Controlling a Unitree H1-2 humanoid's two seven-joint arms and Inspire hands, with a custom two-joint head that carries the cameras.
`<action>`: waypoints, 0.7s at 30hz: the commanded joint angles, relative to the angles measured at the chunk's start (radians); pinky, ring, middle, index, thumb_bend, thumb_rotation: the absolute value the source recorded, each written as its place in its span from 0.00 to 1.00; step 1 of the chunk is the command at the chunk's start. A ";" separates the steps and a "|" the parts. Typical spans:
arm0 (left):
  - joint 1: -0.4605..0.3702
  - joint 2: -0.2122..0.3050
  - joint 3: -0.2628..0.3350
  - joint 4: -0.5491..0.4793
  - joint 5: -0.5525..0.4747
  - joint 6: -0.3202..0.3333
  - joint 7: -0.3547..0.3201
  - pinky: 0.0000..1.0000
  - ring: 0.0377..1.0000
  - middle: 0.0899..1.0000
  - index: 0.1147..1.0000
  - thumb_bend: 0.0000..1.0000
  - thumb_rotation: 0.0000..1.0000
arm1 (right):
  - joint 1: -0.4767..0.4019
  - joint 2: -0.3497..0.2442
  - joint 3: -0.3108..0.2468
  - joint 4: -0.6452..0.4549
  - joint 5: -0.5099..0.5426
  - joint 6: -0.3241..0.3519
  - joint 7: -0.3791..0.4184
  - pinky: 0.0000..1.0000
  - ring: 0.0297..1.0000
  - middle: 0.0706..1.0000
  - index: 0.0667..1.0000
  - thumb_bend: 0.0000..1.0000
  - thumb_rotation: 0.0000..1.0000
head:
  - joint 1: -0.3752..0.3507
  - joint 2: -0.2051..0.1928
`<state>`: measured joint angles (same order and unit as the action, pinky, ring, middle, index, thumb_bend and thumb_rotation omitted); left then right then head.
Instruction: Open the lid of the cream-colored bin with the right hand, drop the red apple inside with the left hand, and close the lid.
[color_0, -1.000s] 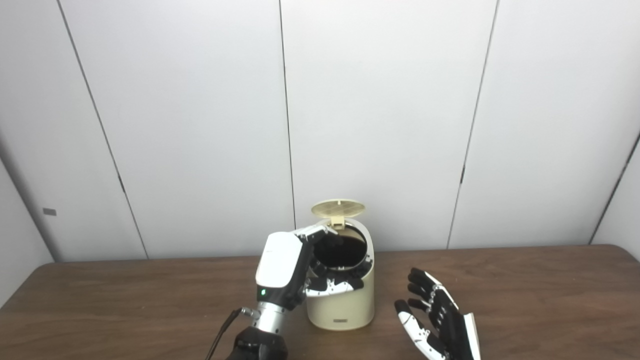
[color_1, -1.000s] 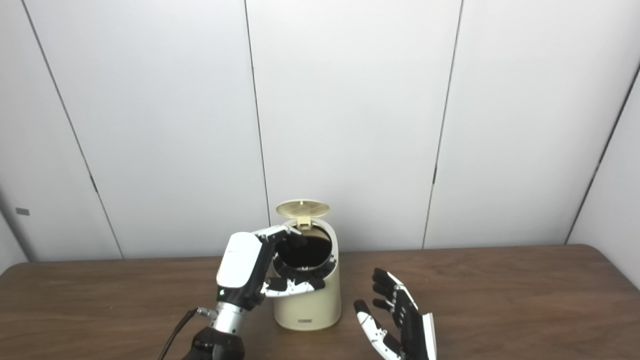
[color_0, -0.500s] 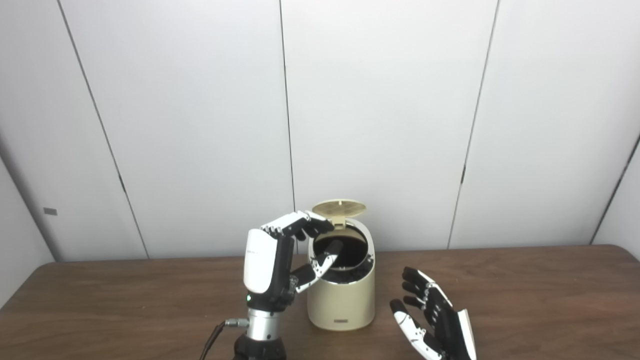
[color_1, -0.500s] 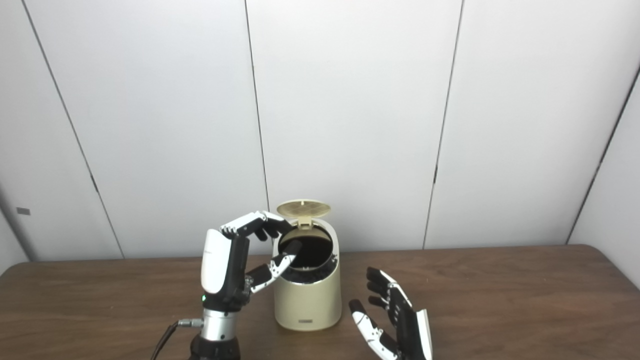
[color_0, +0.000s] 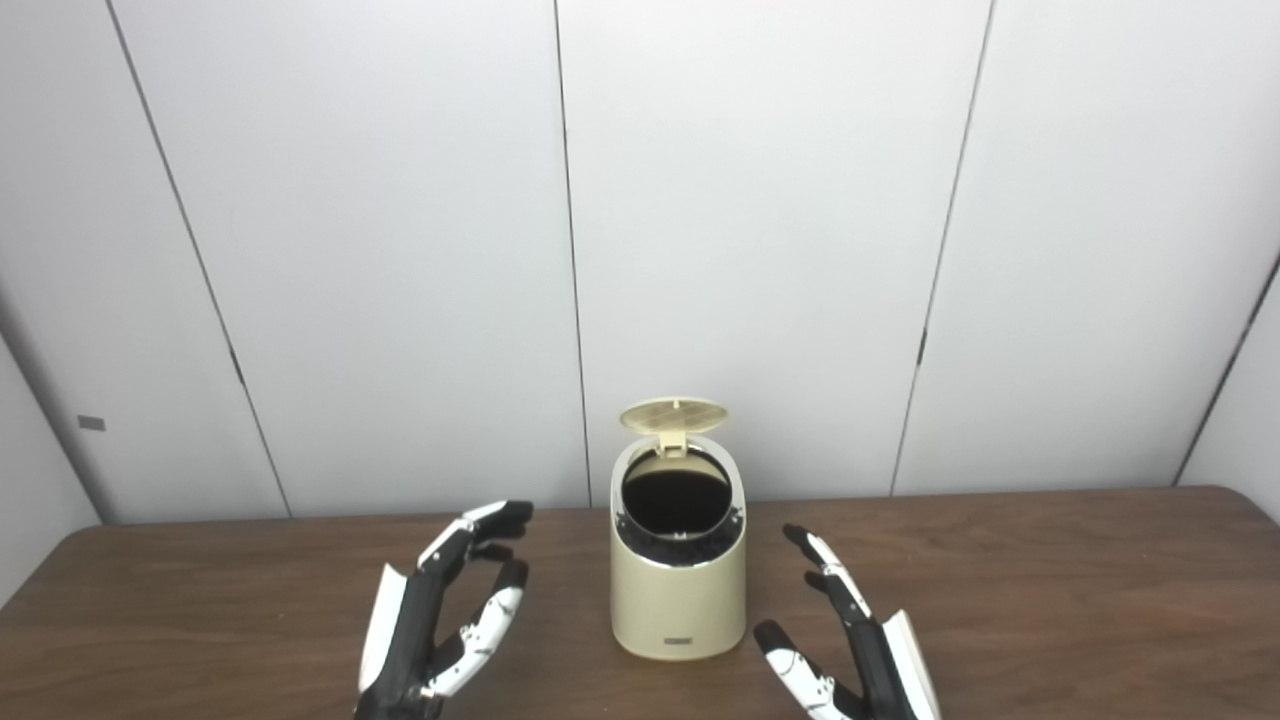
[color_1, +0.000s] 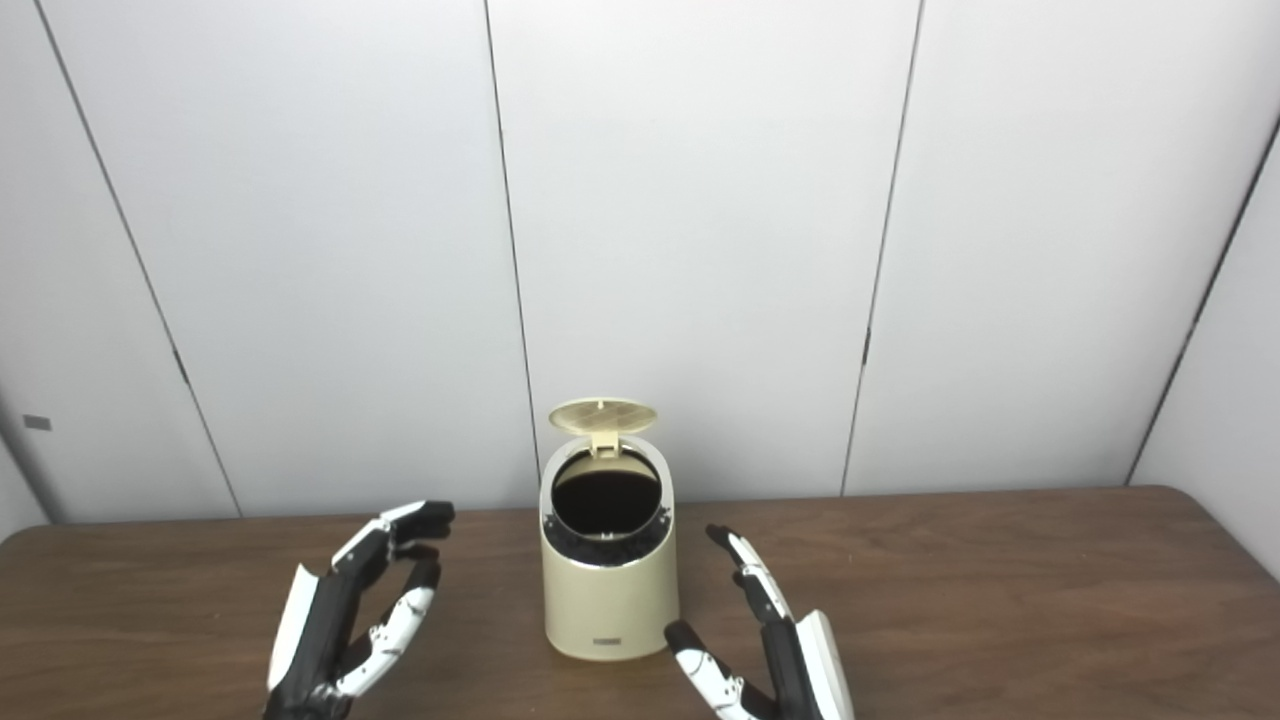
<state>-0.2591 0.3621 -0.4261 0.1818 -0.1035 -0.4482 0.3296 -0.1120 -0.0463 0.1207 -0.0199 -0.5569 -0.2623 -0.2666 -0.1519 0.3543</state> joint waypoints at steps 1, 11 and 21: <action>-0.021 -0.034 0.061 -0.053 -0.048 -0.022 -0.119 0.82 0.88 0.91 0.93 0.51 0.71 | -0.050 -0.016 0.008 -0.090 -0.074 -0.005 0.002 0.94 0.98 0.99 0.98 0.56 0.82 | -0.002 -0.002; 0.039 -0.142 0.234 0.010 -0.053 -0.015 -0.367 0.99 1.00 1.00 1.00 0.53 0.89 | -0.202 -0.098 0.033 -0.358 -0.329 0.220 0.258 1.00 1.00 1.00 1.00 0.82 0.97 | 0.001 0.007; 0.073 -0.201 0.316 0.045 0.066 -0.022 -0.398 1.00 0.99 0.99 1.00 0.51 0.86 | -0.376 -0.102 0.066 -0.386 -0.427 0.277 0.380 0.97 1.00 1.00 1.00 0.82 0.96 | 0.009 0.025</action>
<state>-0.2045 0.1644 -0.1164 0.2029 -0.0497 -0.4482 -0.0599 -0.4248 -0.1484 0.1867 -0.3863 -0.9662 0.0050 0.1004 -0.1427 0.3804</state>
